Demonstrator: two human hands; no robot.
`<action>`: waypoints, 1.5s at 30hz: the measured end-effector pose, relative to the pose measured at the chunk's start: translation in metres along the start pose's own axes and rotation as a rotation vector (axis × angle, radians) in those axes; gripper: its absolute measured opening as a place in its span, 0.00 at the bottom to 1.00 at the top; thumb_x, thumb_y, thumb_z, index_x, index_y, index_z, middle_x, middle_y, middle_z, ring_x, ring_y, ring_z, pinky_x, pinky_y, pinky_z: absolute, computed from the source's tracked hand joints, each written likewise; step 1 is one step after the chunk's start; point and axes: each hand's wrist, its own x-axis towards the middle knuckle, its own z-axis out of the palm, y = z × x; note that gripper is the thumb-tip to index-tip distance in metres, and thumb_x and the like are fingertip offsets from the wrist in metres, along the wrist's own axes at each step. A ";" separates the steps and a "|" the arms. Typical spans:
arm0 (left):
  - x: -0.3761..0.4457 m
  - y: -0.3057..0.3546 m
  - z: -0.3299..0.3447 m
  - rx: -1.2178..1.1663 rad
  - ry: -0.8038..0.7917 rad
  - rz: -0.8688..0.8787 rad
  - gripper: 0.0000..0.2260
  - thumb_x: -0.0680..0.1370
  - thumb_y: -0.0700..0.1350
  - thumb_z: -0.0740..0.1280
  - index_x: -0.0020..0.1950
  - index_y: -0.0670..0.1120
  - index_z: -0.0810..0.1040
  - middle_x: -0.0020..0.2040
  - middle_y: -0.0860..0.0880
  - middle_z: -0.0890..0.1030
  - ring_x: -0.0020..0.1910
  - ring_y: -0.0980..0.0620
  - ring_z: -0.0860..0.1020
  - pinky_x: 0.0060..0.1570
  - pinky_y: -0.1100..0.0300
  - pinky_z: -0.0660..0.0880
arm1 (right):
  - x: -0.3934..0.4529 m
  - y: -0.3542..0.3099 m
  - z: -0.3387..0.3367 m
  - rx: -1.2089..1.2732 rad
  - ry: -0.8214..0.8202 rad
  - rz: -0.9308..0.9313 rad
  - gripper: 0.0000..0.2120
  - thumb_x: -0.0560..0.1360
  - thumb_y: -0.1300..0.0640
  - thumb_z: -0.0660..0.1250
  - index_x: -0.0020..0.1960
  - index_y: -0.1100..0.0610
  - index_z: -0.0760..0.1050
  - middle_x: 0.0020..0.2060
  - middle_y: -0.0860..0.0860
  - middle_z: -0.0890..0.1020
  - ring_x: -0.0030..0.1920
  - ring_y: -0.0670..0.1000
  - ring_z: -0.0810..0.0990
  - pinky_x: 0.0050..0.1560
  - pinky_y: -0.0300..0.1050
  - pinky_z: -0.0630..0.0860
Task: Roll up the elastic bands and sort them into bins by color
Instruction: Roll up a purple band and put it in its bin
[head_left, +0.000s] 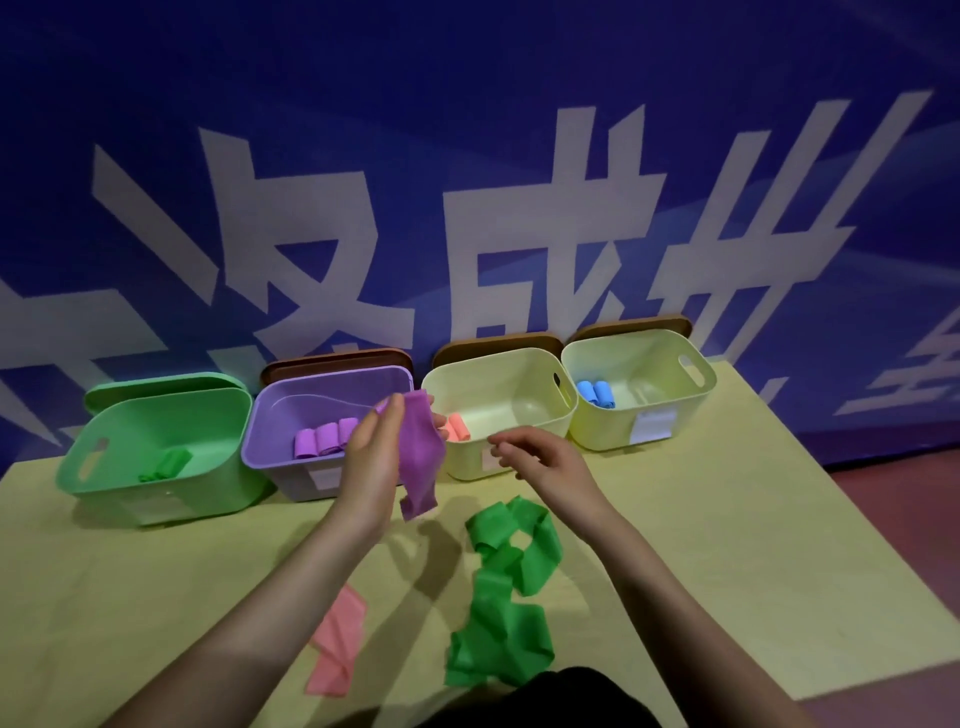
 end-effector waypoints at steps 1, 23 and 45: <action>-0.004 0.001 0.003 0.039 -0.019 0.032 0.14 0.77 0.60 0.62 0.54 0.53 0.79 0.51 0.45 0.82 0.52 0.45 0.80 0.59 0.45 0.75 | 0.001 -0.010 0.004 0.008 -0.006 -0.040 0.09 0.77 0.62 0.67 0.49 0.49 0.81 0.43 0.45 0.84 0.46 0.47 0.81 0.46 0.35 0.74; -0.039 0.001 0.009 0.081 -0.092 0.039 0.11 0.81 0.45 0.60 0.46 0.52 0.81 0.42 0.41 0.81 0.44 0.38 0.78 0.52 0.44 0.75 | 0.013 -0.047 0.038 0.217 -0.021 -0.176 0.09 0.75 0.67 0.68 0.40 0.56 0.77 0.30 0.45 0.77 0.34 0.44 0.74 0.38 0.38 0.72; -0.038 0.003 0.012 0.109 -0.035 0.150 0.11 0.82 0.45 0.60 0.45 0.51 0.80 0.38 0.58 0.83 0.41 0.59 0.78 0.46 0.64 0.73 | 0.006 -0.047 0.018 -0.034 -0.142 -0.296 0.13 0.75 0.55 0.65 0.58 0.49 0.80 0.43 0.50 0.80 0.44 0.44 0.78 0.45 0.42 0.75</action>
